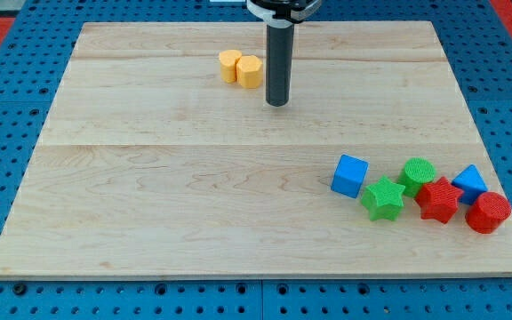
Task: Move the yellow blocks towards the top left of the board
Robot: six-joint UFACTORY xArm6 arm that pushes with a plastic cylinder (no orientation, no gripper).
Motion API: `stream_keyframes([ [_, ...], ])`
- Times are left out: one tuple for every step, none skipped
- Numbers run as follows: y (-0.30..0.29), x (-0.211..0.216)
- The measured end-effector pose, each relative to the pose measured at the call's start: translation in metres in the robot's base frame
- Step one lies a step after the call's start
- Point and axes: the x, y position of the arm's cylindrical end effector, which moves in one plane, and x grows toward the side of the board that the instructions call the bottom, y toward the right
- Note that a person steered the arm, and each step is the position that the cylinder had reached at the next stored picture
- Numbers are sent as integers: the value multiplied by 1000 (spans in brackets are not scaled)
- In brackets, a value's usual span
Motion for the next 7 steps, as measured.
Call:
stream_keyframes([
  [0, 0],
  [0, -1],
  [2, -2],
  [7, -6],
  [3, -26],
  [-8, -46],
  [-32, -49],
])
